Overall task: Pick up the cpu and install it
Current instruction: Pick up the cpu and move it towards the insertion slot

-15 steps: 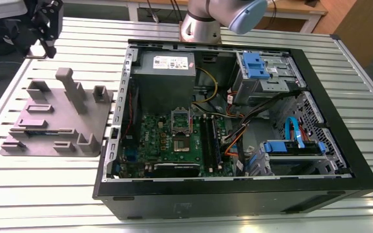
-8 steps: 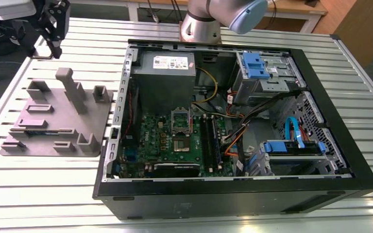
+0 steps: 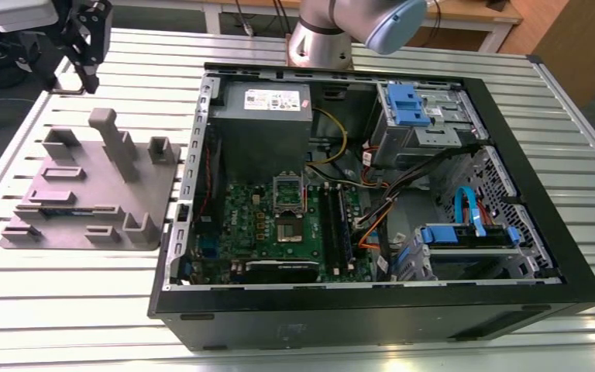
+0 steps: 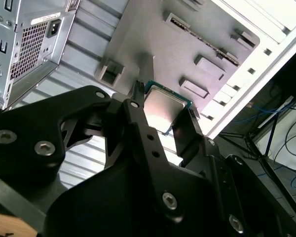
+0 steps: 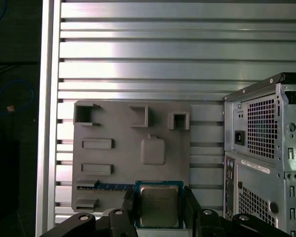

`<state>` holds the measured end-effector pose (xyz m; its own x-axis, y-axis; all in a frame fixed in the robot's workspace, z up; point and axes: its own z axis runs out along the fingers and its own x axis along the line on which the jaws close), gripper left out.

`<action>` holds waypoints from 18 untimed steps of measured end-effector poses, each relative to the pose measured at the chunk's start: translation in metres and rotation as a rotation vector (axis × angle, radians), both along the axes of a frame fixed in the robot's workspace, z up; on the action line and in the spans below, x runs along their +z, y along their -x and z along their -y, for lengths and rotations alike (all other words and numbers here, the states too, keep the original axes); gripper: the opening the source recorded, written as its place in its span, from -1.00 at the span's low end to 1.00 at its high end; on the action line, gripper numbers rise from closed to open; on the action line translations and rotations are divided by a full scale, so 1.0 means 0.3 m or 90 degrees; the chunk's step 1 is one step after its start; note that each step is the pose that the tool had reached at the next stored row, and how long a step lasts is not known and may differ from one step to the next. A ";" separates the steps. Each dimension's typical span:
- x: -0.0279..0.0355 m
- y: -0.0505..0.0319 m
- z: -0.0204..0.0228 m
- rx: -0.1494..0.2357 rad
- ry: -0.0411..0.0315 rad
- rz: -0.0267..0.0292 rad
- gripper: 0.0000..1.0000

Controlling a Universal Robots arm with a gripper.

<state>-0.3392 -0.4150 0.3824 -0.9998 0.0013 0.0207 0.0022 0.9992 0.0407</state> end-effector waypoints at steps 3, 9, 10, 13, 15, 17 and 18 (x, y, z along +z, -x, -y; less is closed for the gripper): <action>0.000 0.000 0.000 0.000 0.0000 0.0000 -0.05; -0.001 -0.003 0.009 0.000 -0.0001 0.0000 -0.05; -0.001 -0.006 0.009 0.000 0.0000 -0.0003 -0.05; -0.002 -0.025 0.010 0.000 0.0000 -0.0013 -0.05; -0.002 -0.041 0.010 0.000 0.0000 -0.0021 -0.05; -0.002 -0.054 0.010 0.000 -0.0001 -0.0028 -0.05; -0.002 -0.061 0.010 0.000 -0.0001 -0.0031 -0.05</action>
<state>-0.3209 -0.4179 0.3816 -0.9997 0.0019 0.0257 0.0030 0.9992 0.0407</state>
